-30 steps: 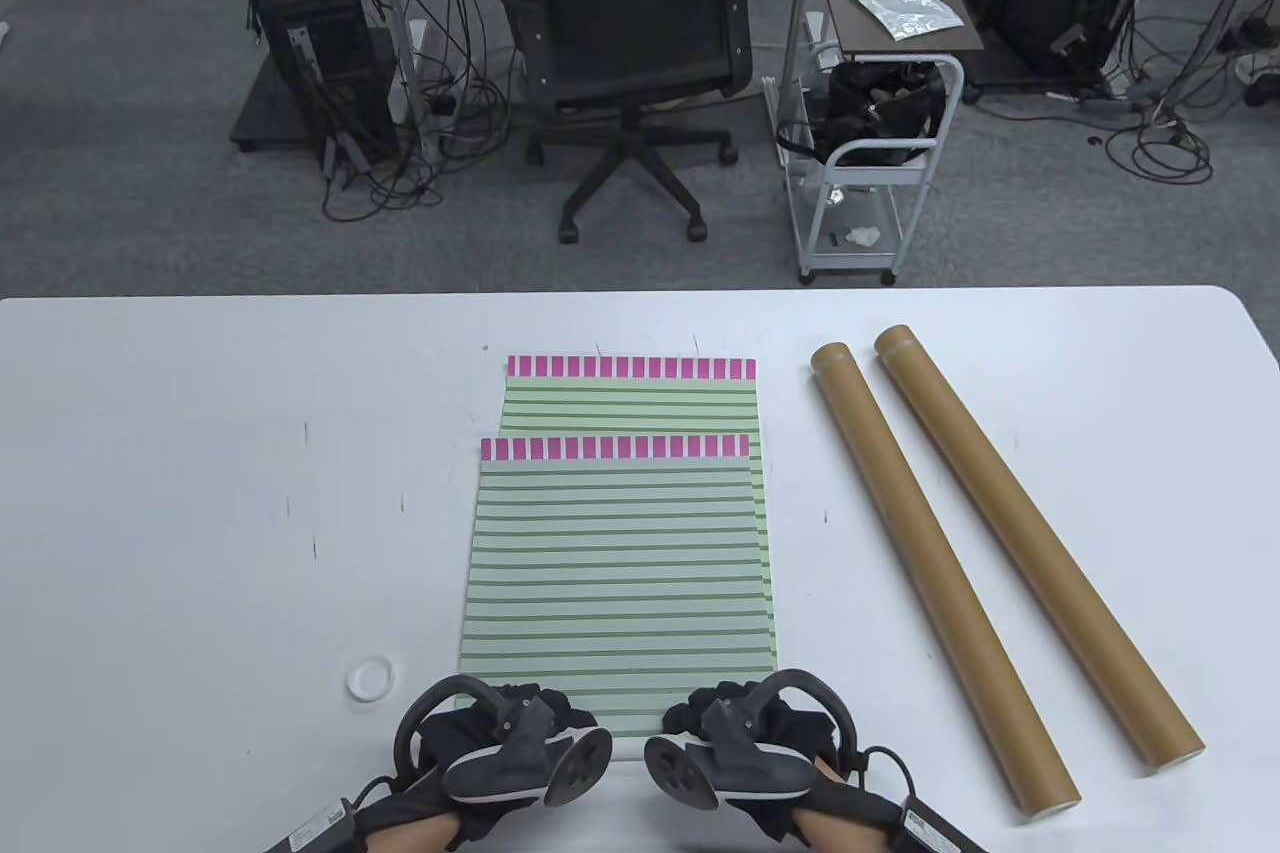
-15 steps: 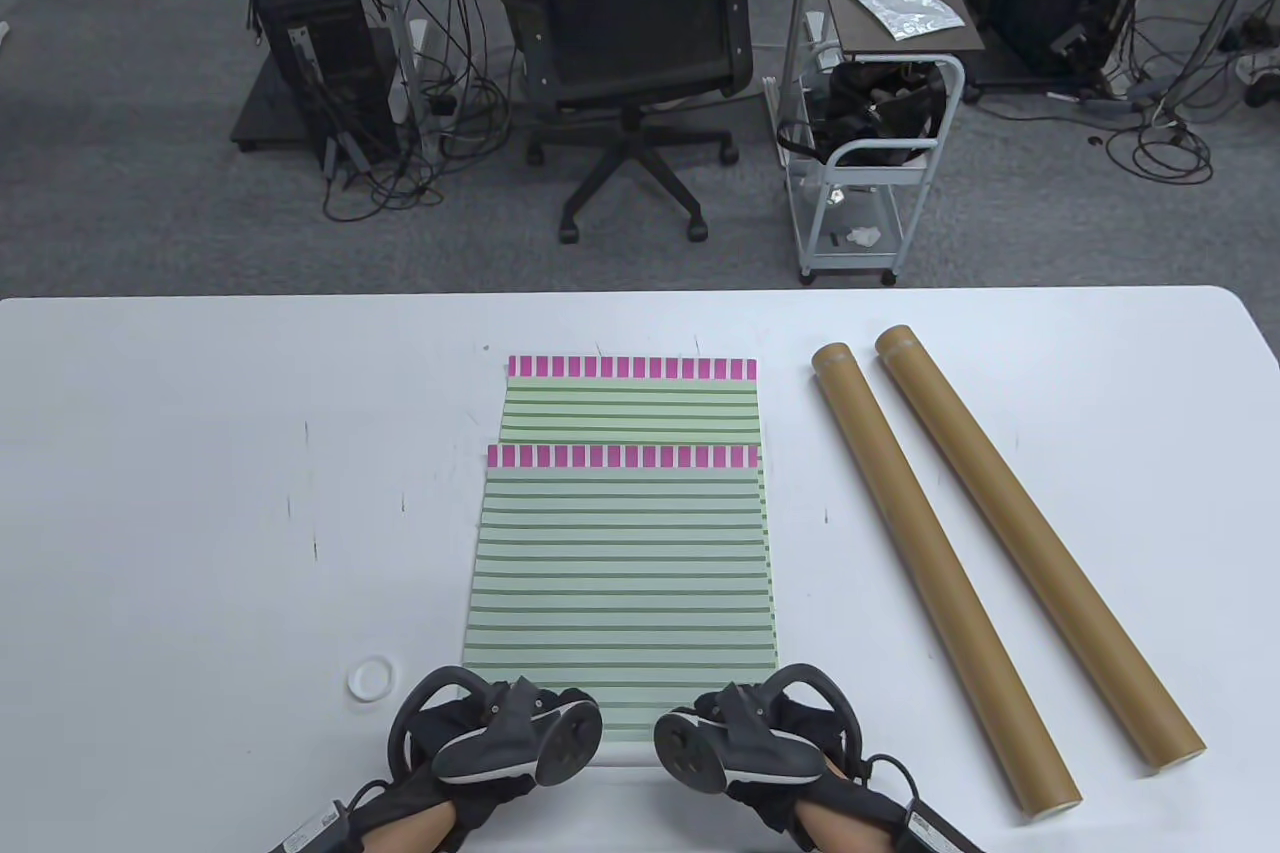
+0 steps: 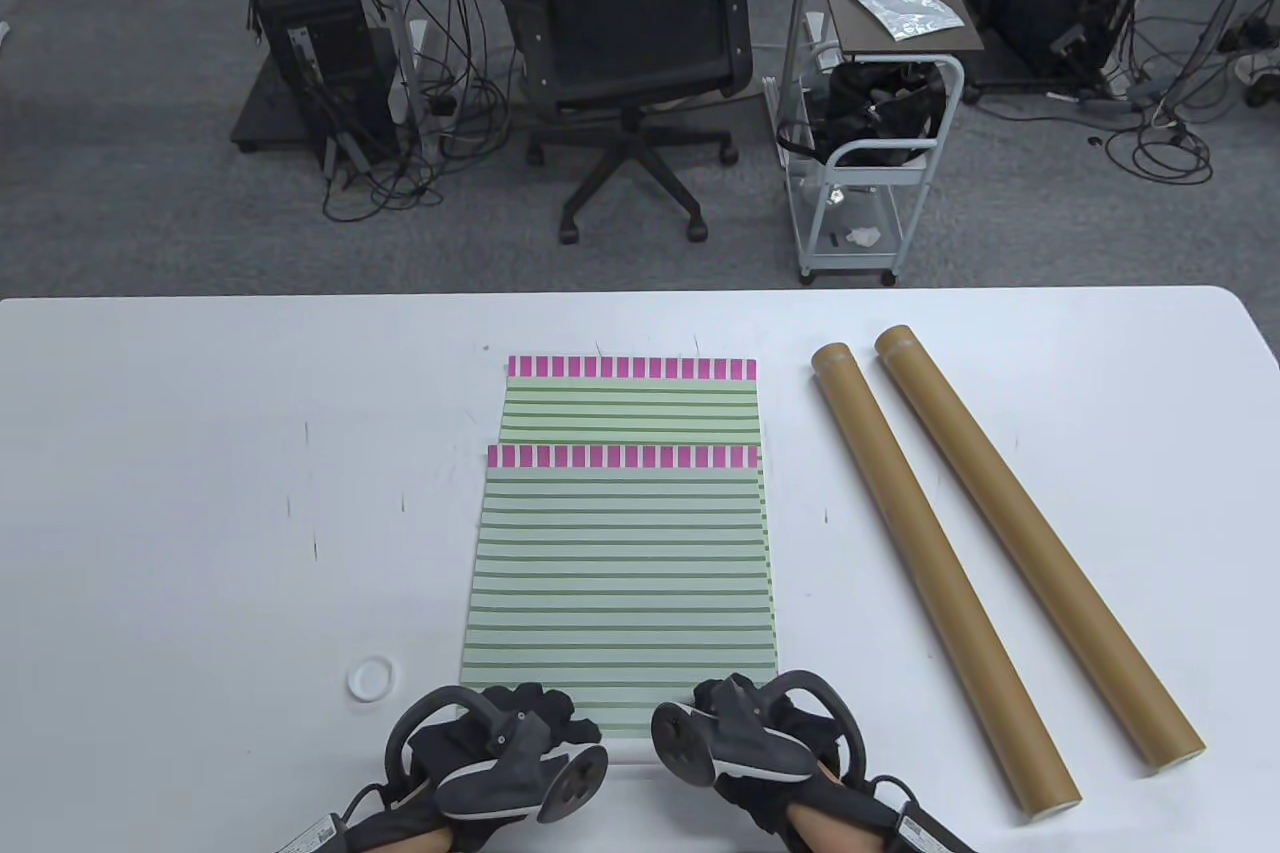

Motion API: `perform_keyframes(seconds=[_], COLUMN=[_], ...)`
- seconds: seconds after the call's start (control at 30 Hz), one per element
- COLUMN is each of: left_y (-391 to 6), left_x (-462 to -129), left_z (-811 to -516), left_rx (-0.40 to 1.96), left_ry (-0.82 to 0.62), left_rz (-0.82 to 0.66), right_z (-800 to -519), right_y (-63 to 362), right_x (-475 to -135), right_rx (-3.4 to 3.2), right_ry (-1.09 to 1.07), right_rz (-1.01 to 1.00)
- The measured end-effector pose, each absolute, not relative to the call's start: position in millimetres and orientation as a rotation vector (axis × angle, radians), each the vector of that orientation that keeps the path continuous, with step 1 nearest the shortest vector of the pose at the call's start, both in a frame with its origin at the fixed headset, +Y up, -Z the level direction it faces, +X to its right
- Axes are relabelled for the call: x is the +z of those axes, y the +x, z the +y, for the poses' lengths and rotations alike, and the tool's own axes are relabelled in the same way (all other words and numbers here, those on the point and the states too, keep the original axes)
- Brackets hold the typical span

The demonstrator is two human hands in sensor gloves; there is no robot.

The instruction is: Roll up mouse pads and store in mailing tubes

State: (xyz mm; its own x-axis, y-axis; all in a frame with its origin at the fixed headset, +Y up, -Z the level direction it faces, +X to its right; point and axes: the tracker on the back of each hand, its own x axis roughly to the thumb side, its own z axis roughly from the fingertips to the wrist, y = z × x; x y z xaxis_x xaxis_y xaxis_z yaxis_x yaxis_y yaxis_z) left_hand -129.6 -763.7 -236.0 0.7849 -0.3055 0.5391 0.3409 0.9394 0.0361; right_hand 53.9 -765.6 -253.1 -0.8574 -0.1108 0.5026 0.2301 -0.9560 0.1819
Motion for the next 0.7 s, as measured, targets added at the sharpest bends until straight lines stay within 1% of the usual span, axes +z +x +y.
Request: perform_keyframes(seconds=[0.1, 0.13, 0.2, 0.23, 0.3, 0.43, 0.47, 0.57, 0.6, 0.7], left_y=[-129.2, -130.0, -131.9, -132.6, -134.0, -133.3, -132.8, -132.6, -132.2, -128.0], left_x=[-239.4, -240.6, -243.3, -244.5, -248.4, -252.2, -251.4, -247.1, -243.5, -239.5], left_z=[-762.9, -762.5, -762.4, -762.3, -762.3, -761.3, -761.1, -765.0, -764.8, -764.4], left_rx=[-0.325, -0.302, -0.278, -0.270, -0.262, -0.258, -0.267, -0.316, -0.323, -0.349], left_ry=[-0.076, -0.089, -0.102, -0.104, -0.114, -0.137, -0.123, -0.092, -0.057, -0.060], left_rz=[-0.562, -0.550, -0.537, -0.531, -0.514, -0.502, -0.500, -0.511, -0.526, -0.538], right_z=[-765.8, -764.1, -762.4, -760.7, -759.0, -764.3, -764.0, -762.1, -761.7, -760.7], right_y=[53.0, 51.1, 49.4, 49.5, 47.6, 46.2, 47.2, 49.4, 50.0, 51.1], right_x=[-250.4, -247.0, -242.5, -241.6, -237.7, -241.1, -242.7, -247.2, -248.4, -251.1], right_rx=[-2.819, -2.828, -2.775, -2.745, -2.706, -2.681, -2.710, -2.755, -2.769, -2.796], right_ry=[-0.755, -0.807, -0.837, -0.853, -0.852, -0.812, -0.826, -0.830, -0.831, -0.818], right_rz=[-0.317, -0.257, -0.182, -0.182, -0.256, -0.143, -0.106, -0.113, -0.107, -0.092])
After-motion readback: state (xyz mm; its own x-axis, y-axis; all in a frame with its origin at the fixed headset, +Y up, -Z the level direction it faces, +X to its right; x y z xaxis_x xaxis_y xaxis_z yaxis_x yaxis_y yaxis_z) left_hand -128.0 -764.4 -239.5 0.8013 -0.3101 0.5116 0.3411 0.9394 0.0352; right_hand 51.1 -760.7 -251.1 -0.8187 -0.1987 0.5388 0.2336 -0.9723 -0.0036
